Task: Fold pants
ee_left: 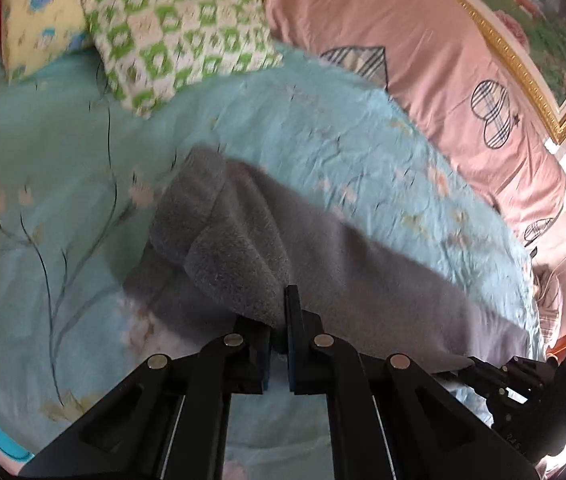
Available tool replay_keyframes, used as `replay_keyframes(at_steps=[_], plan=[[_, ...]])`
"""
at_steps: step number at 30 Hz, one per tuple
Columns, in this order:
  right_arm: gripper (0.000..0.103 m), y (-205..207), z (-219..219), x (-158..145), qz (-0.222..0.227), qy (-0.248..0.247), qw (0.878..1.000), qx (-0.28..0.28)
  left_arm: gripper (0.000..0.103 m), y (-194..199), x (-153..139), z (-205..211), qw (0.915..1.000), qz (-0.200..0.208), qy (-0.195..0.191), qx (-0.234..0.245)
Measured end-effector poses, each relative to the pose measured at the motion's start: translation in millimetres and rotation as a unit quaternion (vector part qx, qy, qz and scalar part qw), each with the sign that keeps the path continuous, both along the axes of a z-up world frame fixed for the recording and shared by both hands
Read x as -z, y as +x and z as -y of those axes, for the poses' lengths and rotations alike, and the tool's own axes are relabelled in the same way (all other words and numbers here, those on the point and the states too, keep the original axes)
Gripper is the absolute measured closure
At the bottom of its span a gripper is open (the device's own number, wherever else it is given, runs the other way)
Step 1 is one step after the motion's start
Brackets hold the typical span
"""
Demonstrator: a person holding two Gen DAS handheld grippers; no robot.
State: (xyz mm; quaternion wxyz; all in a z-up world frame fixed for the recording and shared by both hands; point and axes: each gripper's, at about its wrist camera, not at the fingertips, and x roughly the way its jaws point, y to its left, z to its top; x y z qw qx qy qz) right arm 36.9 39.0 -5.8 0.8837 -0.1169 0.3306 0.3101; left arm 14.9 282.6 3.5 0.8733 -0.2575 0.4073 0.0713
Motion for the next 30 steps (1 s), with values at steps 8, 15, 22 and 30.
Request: replay_keyframes(at_steps=[8,15,22,30], plan=[[0.097,5,-9,35,-0.033,-0.041,0.999,-0.004,0.097,-8,35,-6,0.9997,-0.007,-0.019,0.009],[0.086,5,-10,37,-0.046,-0.039,0.998,0.0,0.073,-26,24,-5,0.9998,-0.01,0.014,0.008],[0.051,-11,-3,13,-0.028,0.003,1.0,-0.008,0.043,-49,16,-26,0.9994,-0.016,-0.004,-0.03],[0.051,10,9,-21,-0.023,0.079,0.997,0.014,0.036,-45,17,-44,0.9974,-0.031,-0.035,-0.054]])
